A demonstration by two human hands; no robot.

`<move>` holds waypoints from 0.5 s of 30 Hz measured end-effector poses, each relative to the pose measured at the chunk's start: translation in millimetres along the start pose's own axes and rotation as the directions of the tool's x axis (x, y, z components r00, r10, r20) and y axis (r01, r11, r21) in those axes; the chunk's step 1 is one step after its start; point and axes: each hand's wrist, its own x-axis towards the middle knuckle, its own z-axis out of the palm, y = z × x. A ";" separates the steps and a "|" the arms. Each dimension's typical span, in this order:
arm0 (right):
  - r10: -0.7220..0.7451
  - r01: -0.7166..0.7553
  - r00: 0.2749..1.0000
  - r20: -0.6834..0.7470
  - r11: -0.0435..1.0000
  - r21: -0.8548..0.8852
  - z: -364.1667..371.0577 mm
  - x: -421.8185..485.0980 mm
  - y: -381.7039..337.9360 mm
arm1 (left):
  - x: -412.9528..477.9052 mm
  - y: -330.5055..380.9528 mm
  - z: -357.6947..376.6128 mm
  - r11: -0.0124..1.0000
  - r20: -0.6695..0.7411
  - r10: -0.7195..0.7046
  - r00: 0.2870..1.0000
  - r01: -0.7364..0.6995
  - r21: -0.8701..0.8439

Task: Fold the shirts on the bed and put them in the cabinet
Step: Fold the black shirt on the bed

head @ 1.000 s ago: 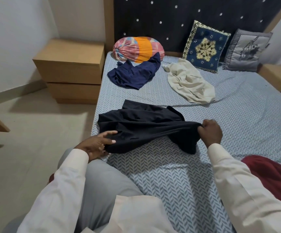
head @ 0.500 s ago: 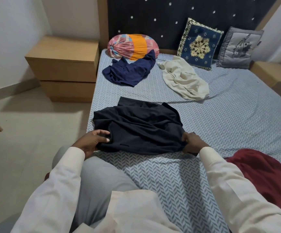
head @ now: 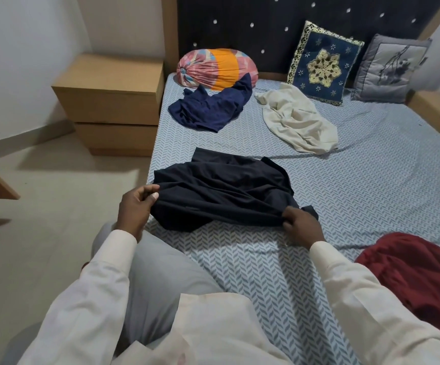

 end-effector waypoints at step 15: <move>0.244 -0.229 0.970 -0.018 0.930 0.286 -47.4 37.6 -0.4 | 17.5 0.4 -19.3 0.973 -0.054 -0.012 0.998 0.024 0.229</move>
